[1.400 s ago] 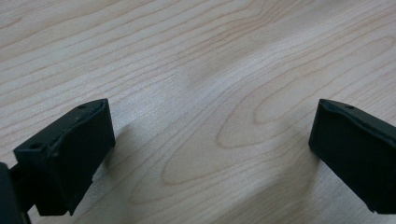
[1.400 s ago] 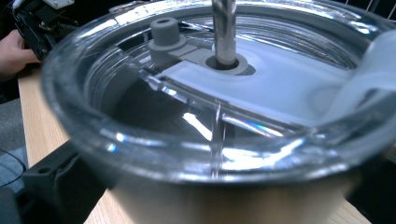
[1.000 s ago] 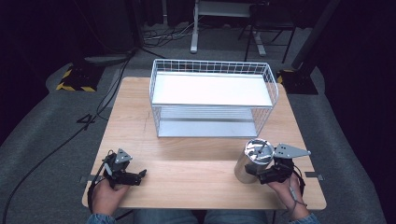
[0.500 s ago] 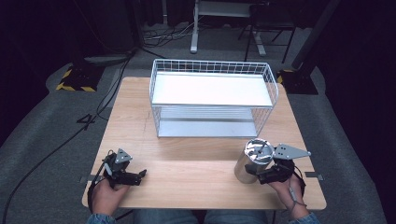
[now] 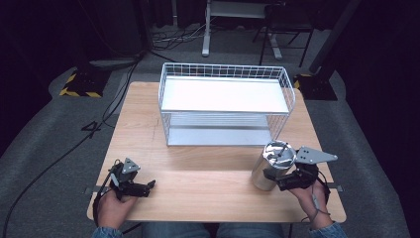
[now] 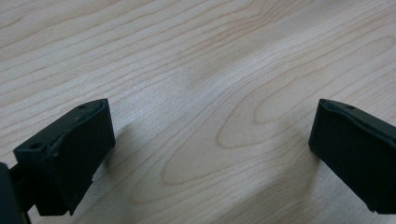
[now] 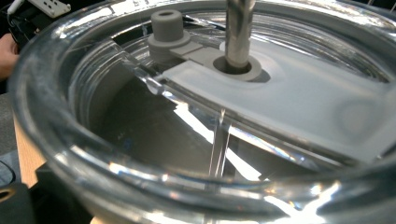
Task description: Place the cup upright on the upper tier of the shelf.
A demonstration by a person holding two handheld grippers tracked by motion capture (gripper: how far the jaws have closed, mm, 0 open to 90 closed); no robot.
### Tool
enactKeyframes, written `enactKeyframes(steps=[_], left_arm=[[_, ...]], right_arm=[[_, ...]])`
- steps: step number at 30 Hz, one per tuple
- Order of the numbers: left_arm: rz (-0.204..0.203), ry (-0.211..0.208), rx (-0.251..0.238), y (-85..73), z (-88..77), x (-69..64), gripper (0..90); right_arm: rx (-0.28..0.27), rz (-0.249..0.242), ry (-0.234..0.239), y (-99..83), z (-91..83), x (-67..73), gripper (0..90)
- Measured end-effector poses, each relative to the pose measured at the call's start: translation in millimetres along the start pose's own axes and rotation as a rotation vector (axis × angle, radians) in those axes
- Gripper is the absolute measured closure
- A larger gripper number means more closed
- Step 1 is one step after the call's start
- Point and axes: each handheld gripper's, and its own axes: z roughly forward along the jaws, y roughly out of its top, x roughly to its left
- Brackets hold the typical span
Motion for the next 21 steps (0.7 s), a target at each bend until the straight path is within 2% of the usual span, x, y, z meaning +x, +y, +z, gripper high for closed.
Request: enactKeyframes(steps=[9, 21], left_arm=[[0.000, 0.000, 0.000, 0.0, 0.0, 0.0, 0.6], [0.001, 0.000, 0.001, 0.0, -0.1, 0.1, 0.6]], right_arm=[[-0.020, -0.007, 0.006, 28.5, -10.4, -2.6, 3.6], [-0.022, 0.008, 0.013, 50.7, -16.8, -7.0, 3.6]])
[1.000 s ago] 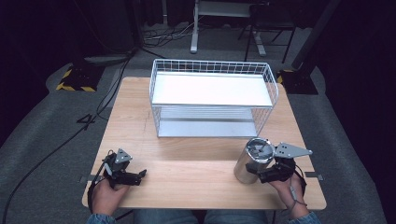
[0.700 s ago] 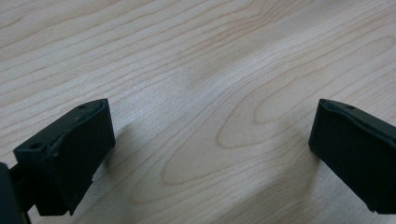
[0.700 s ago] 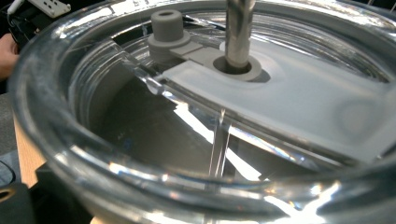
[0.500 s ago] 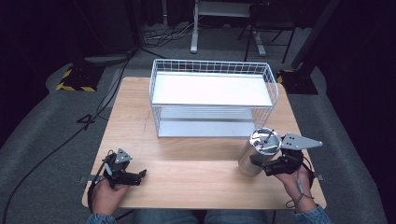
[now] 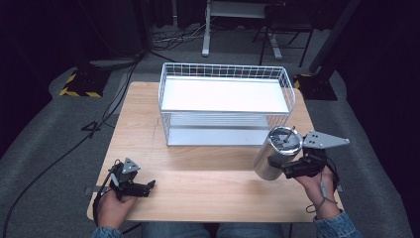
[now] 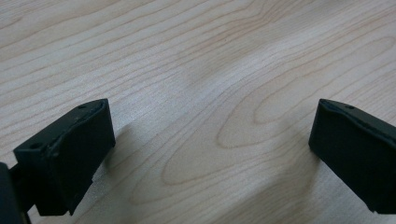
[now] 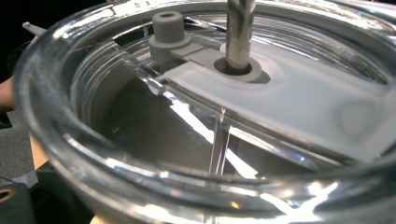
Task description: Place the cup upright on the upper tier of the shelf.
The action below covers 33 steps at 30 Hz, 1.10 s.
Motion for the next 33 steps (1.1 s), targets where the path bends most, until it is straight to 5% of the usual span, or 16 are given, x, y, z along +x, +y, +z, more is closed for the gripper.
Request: enactKeyframes(steps=[33], left_arm=[[0.000, 0.000, 0.000, -0.1, 0.0, -0.1, 0.6]], right_arm=[[-0.024, -0.012, -0.037, 81.4, -15.2, -17.9, 3.7]])
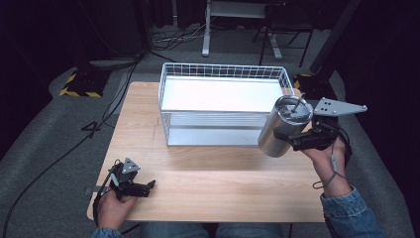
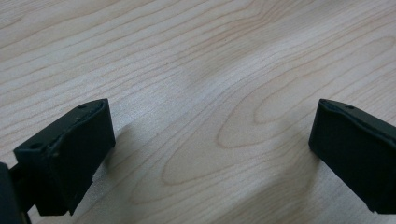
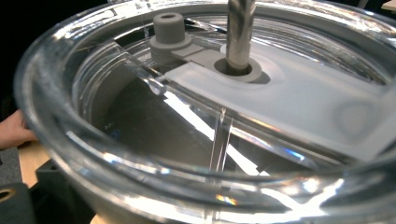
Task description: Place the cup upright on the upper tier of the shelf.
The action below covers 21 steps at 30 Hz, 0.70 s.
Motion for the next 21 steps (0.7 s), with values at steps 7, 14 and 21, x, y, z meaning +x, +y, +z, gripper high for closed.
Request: enactKeyframes(steps=[7, 14, 21], left_arm=[[0.000, 0.000, 0.000, -0.1, 0.0, -0.1, 0.6], [-0.015, 0.016, -0.006, -0.7, 0.0, -2.8, 0.6], [-0.033, 0.029, -0.008, -1.6, -0.6, -5.0, 0.6]], right_arm=[[0.000, -0.009, -0.015, 23.3, 2.7, -9.0, 3.7], [-0.002, -0.008, -0.018, 43.3, 11.1, -17.4, 3.7], [-0.011, -0.003, -0.015, 64.1, 23.3, -24.2, 3.7]])
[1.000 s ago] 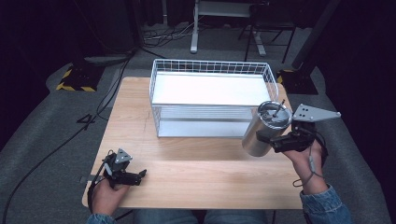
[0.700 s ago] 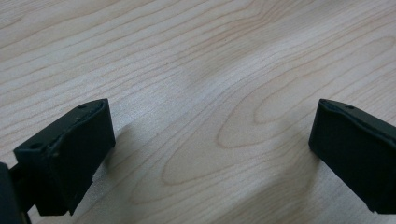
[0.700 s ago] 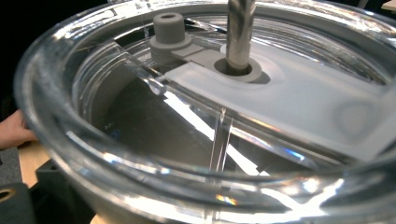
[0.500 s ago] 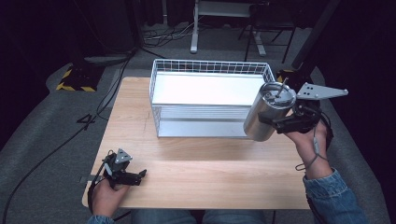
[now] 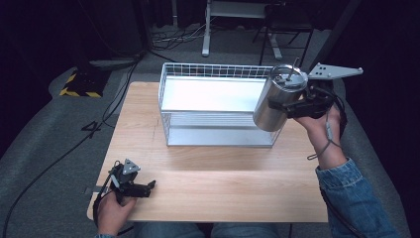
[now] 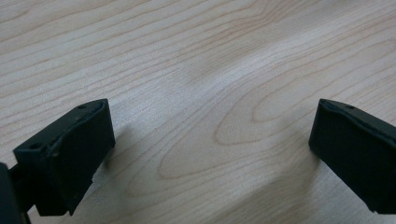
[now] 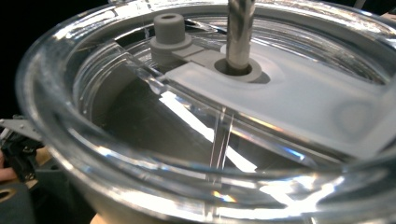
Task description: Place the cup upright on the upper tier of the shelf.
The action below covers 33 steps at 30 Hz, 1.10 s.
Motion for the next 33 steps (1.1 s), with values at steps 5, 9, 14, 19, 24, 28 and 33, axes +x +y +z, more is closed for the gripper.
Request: enactKeyframes(steps=[5, 9, 14, 19, 24, 28, 33], left_arm=[[-0.001, 0.001, -0.001, 0.0, 0.0, -0.1, 0.6], [-0.001, 0.000, 0.000, 0.0, 0.0, -0.1, 0.6], [-0.001, 0.001, 0.000, 0.0, 0.0, -0.1, 0.6], [-0.001, 0.000, 0.000, 0.0, -0.1, 0.0, 0.6], [-0.001, 0.000, 0.000, 0.0, 0.0, -0.1, 0.6], [0.001, 0.002, 0.001, 0.1, -0.2, 0.1, 0.6], [0.004, -0.002, 0.000, 0.5, 0.3, 0.6, 0.6]], right_arm=[[0.005, -0.009, -0.004, 14.5, 11.4, -2.1, 3.7], [0.013, -0.021, -0.005, 24.8, 22.1, -3.0, 3.7], [0.017, -0.025, -0.004, 34.4, 36.1, -4.3, 3.7], [0.018, -0.021, -0.014, 41.6, 51.1, -8.5, 3.7], [0.008, -0.012, -0.017, 48.3, 68.4, -15.8, 3.7], [0.005, -0.005, -0.017, 50.9, 78.1, -20.0, 3.6], [0.005, -0.001, -0.018, 54.8, 94.1, -24.2, 3.6]])
